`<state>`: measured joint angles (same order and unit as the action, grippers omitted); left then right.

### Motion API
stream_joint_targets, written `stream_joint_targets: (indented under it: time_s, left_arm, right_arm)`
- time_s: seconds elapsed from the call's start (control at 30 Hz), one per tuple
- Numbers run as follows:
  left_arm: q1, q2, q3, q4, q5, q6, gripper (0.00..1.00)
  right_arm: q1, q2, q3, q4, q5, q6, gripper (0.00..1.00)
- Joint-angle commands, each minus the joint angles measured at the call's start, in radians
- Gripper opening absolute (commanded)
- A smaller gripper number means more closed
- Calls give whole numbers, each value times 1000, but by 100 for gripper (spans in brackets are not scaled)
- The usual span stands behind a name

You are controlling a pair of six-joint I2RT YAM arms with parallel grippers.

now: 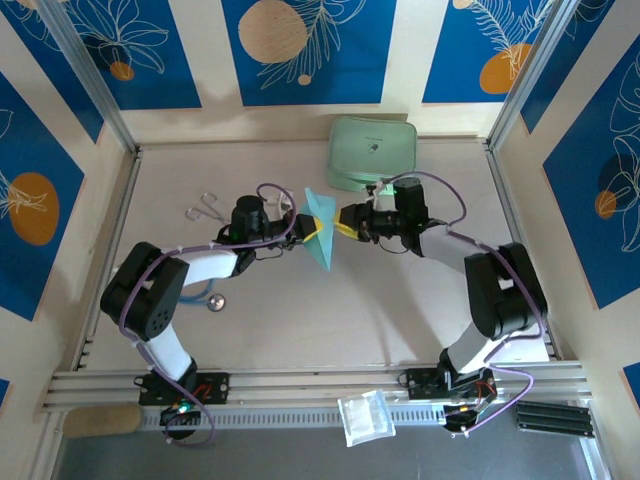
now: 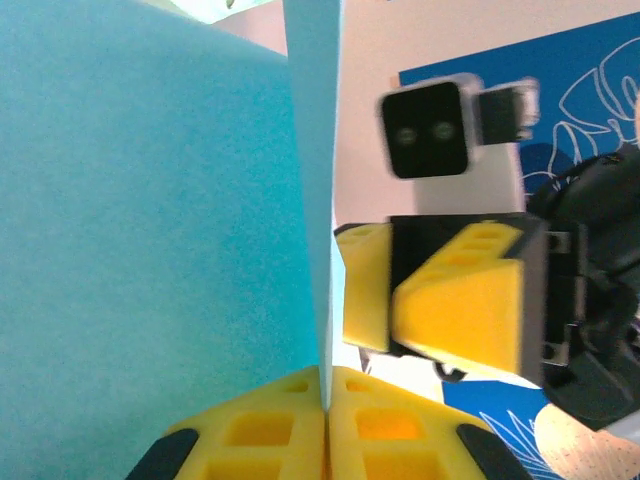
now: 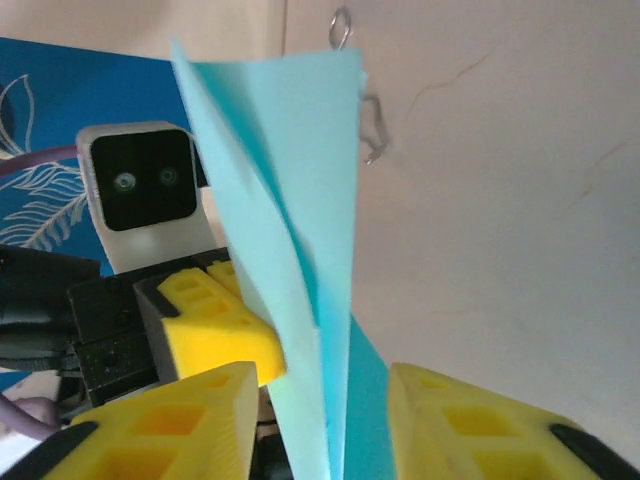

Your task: Fold a paper plane with a square sheet of paper (pick it up from the middle)

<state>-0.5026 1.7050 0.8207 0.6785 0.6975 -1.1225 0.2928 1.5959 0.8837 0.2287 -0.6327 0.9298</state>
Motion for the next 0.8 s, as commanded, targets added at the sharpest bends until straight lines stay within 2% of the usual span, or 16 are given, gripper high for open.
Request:
stream_joint_targets:
  time_s: [0.0,0.07,0.17,0.23,0.33,0.53,0.63,0.77]
  left_arm:
    - [-2,-24,53,-186,-43,128,8]
    - [-3,-47,98,-379,-101,230,8]
    - [-17,-75,208,-729,-256,438,8]
    - [-39,-74,303,-970,-426,560,7]
    - [-78,-40,430,-1199,-646,675,7]
    - [-162,94,629,-1436,-1023,774,5]
    - [-199,181,710,-1508,-1164,791,5]
    - [-232,302,806,-1582,-1290,800,4]
  right_arm:
    - [-15,-107,-9,-202,192,-138,46]
    - [-20,-159,-7,-288,301,-197,48]
    - [-33,-230,-7,-382,415,-266,49]
    - [-43,-271,-11,-430,474,-308,50]
    - [-59,-313,-17,-476,545,-336,51]
    - [-91,-362,-52,-490,591,-326,51]
    - [-104,-370,-59,-500,602,-316,50]
    - [-122,-367,-48,-530,611,-315,49]
